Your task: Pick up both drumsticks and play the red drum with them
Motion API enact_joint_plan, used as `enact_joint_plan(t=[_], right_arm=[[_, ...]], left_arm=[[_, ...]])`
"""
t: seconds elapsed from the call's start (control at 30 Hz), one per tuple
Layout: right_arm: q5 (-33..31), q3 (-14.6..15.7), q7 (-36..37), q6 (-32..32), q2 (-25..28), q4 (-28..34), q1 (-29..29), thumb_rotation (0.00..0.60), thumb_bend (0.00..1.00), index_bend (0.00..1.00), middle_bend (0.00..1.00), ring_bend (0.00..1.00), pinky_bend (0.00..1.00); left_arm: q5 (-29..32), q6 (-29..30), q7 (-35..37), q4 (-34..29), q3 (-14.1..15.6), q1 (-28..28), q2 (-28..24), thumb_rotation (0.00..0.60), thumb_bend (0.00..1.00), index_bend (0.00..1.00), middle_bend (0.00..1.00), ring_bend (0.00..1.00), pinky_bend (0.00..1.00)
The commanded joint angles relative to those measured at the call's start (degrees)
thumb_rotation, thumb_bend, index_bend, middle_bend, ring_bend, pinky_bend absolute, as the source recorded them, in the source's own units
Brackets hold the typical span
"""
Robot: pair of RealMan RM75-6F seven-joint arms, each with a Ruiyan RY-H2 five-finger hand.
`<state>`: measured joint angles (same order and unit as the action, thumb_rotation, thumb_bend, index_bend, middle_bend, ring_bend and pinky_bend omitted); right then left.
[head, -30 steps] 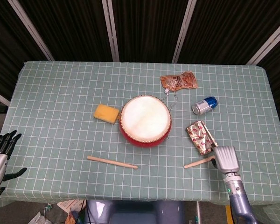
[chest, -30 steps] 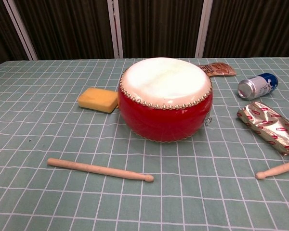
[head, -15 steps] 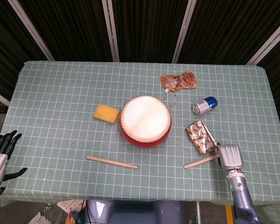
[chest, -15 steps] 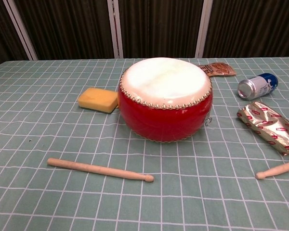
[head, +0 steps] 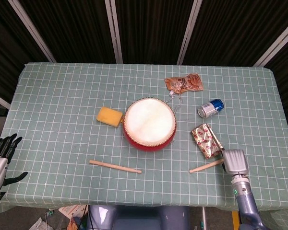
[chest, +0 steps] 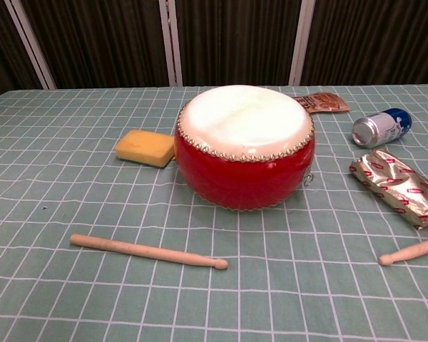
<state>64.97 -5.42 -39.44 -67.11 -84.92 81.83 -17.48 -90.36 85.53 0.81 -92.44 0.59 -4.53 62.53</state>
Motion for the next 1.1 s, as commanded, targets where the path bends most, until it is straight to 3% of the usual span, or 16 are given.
enact_joint_plan(t=[0.03, 0.4, 0.57, 0.83, 1.1], right_arm=[[-0.24, 0.1, -0.06, 0.21, -0.07, -0.25, -0.13, 0.6, 0.33, 0.48, 1.0, 1.0, 1.0], [-2.85, 0.67, -2.22, 1.47, -0.96, -1.44, -0.71, 0.6, 0.33, 0.49, 1.0, 1.0, 1.0], [-3.27, 0.93, -2.56, 1.31, -1.39, -1.44, -0.82, 0.6, 0.36, 0.6, 1.0, 1.0, 1.0], [-4.83, 0.93, -3.05, 1.39, -1.09, -0.39, -0.97, 0.6, 0.45, 0.86, 1.0, 1.0, 1.0], [-5.64, -0.02, -3.32, -0.33, 1.64, 4.93, -1.17, 0.6, 0.48, 0.92, 1.0, 1.0, 1.0]], left_arm=[[0.06, 0.02, -0.02, -0.01, -0.03, 0.01, 0.02, 0.6, 0.02, 0.0, 0.0, 0.0, 0.0], [0.06, 0.15, 0.03, -0.05, -0.1, 0.02, 0.01, 0.6, 0.02, 0.0, 0.0, 0.0, 0.0], [0.15, 0.07, 0.22, -0.06, -0.12, -0.01, -0.04, 0.6, 0.02, 0.0, 0.0, 0.0, 0.0], [0.19, 0.04, 0.31, -0.11, -0.16, -0.04, -0.09, 0.6, 0.02, 0.0, 0.0, 0.0, 0.0], [0.3, -0.08, 0.16, -0.19, -0.18, -0.08, -0.09, 0.6, 0.02, 0.0, 0.0, 0.0, 0.0]])
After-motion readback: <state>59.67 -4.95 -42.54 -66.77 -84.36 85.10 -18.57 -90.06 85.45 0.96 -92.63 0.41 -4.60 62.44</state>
